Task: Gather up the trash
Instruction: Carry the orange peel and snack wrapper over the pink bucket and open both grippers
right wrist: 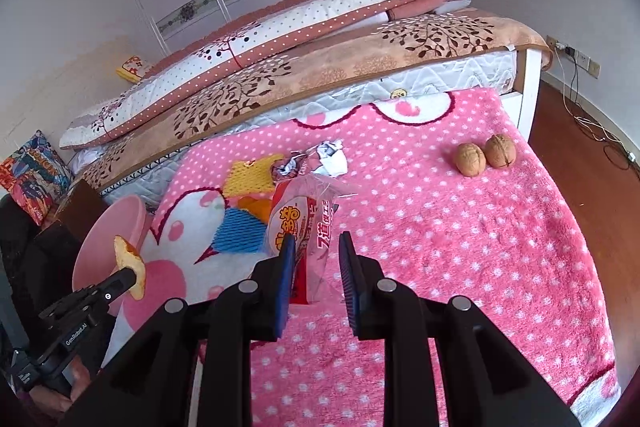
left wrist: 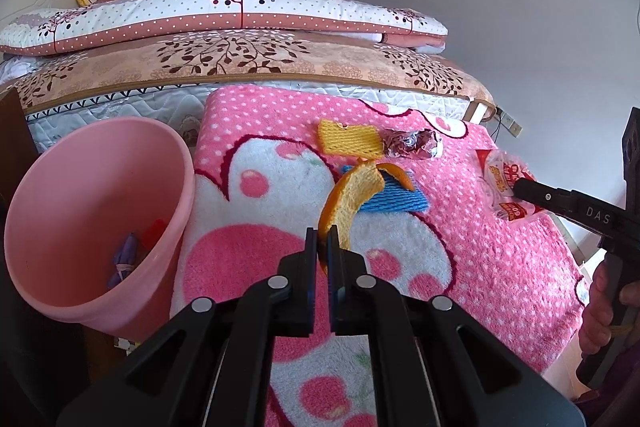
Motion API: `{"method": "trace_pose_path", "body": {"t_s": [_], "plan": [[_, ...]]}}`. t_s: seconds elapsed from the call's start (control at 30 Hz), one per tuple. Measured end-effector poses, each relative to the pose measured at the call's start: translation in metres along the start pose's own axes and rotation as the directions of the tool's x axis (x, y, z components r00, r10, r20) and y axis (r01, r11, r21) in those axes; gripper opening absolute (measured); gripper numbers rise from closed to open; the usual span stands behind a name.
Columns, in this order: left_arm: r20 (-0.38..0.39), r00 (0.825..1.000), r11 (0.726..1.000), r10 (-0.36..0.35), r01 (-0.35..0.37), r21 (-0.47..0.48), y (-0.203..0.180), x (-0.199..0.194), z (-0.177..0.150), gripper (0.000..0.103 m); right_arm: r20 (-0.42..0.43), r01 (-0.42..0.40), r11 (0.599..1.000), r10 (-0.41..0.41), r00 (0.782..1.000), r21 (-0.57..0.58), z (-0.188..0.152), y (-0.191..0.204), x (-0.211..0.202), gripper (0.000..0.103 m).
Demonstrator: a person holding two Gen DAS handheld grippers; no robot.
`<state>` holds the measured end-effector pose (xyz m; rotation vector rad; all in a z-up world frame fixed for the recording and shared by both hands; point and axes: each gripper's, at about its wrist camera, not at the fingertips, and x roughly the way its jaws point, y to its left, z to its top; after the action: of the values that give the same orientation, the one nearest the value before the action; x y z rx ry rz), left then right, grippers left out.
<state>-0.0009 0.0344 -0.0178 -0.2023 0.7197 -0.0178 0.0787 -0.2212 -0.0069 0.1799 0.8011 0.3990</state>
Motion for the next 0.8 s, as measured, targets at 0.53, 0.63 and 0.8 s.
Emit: {"method": "trace_pose_path", "body": {"t_s": [0.53,0.63,0.8], "plan": [[0.103,0.989,0.994,0.106,-0.102,-0.049,0.039,-0.040,0.004,0.004,-0.044,-0.194,0.959,0.189,0.981,-0.205,0.007,0.117,0.030,0.022],[0.120,0.981,0.986,0.150,-0.140,-0.086,0.057,-0.048,0.005,0.004,-0.057,-0.226,0.942,0.219,0.974,-0.249,0.009,0.144,0.038,0.022],[0.130,0.967,0.968,0.218,-0.197,-0.154,0.089,-0.061,0.003,0.004,-0.086,-0.265,0.905,0.251,0.964,-0.334,0.010,0.191,0.053,0.022]]}}
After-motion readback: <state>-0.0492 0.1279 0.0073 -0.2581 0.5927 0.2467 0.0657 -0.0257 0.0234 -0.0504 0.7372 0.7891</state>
